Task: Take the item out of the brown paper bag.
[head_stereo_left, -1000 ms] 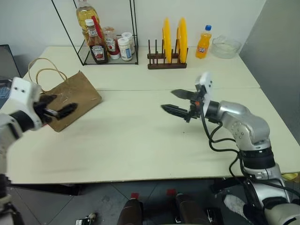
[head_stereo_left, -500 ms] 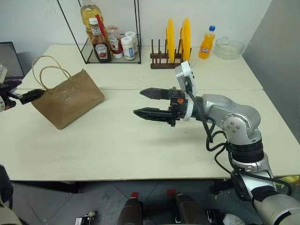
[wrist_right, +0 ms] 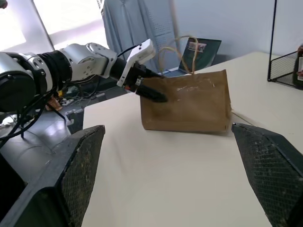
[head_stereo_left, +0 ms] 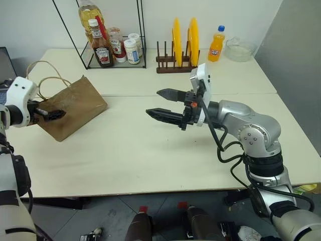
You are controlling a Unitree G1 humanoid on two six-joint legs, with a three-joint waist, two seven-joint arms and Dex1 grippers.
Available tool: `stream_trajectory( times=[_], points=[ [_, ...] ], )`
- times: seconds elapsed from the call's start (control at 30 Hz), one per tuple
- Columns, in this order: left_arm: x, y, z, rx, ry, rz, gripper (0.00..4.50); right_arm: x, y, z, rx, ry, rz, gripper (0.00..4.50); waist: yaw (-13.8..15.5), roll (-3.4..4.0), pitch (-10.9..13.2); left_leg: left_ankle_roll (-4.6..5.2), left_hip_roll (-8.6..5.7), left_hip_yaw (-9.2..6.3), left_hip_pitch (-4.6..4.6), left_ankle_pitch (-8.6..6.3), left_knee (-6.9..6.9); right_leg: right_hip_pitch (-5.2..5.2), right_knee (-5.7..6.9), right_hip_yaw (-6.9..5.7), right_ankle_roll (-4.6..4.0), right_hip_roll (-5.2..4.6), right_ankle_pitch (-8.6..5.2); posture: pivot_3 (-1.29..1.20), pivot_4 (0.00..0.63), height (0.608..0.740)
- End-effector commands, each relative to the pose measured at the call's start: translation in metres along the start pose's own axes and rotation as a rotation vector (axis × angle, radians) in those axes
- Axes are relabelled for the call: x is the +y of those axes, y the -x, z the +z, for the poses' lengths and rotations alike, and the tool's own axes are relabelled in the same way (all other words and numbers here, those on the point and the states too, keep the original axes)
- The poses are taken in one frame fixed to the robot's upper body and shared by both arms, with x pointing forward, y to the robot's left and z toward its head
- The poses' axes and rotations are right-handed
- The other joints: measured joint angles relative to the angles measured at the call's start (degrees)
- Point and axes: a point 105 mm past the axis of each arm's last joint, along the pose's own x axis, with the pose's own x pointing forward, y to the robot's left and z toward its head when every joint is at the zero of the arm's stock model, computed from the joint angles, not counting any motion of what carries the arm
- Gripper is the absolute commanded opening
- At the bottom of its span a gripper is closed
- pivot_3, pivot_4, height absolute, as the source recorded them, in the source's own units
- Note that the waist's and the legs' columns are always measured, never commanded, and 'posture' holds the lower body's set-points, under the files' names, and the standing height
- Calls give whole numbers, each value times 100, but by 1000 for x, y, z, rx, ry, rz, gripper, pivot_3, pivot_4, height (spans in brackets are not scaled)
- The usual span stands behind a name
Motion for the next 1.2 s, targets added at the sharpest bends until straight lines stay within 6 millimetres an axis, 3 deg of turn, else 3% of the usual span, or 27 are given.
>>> stream_trajectory(
  times=[0.03,0.33,0.53,0.73,0.93,1.0,1.1,1.2],
  points=[
    [0,0,5,-12,-16,5,4478,3,6,14,-53,63,-29,4500,-3,-1,0,0,0,0,-1,0,0,0,0,0,0,0,0,0,150,740],
    [-9,-10,41,-141,-32,-3,1740,0,8,8,-52,64,-65,4500,59,-3,-2,0,-2,-4,-3,0,7,2,1,-4,0,-1,0,0,150,740],
    [-12,-13,51,-161,-60,2,36,-4,7,8,-55,73,-77,4500,80,-3,-2,0,-7,-2,-4,0,20,4,6,-2,0,-5,0,0,150,740],
    [-28,-10,90,-256,-127,-85,36,-10,14,11,-57,90,-114,4500,92,-5,0,0,-6,-6,-12,0,25,1,8,-7,0,-3,0,0,150,740],
    [-78,-16,133,-350,-216,-354,36,-23,38,14,-18,162,-210,4500,133,-5,0,0,-10,-19,-58,0,71,-9,6,-32,0,-8,1,0,150,740],
    [-94,-18,137,-354,-243,-435,36,-28,47,14,-6,184,-263,4500,120,-5,0,1,-11,-18,-59,0,71,-9,6,-32,0,-11,1,0,150,740],
    [-132,-31,138,-338,-330,-602,36,-37,73,9,30,223,-407,4500,127,-4,1,1,-9,-19,-60,0,70,-11,10,-34,0,-10,1,0,150,740],
    [-161,-45,142,-341,-420,-658,36,-35,90,0,61,222,-489,4500,127,-5,1,1,-9,-19,-73,0,72,-16,5,-33,0,-8,1,0,150,740]
  ],
)
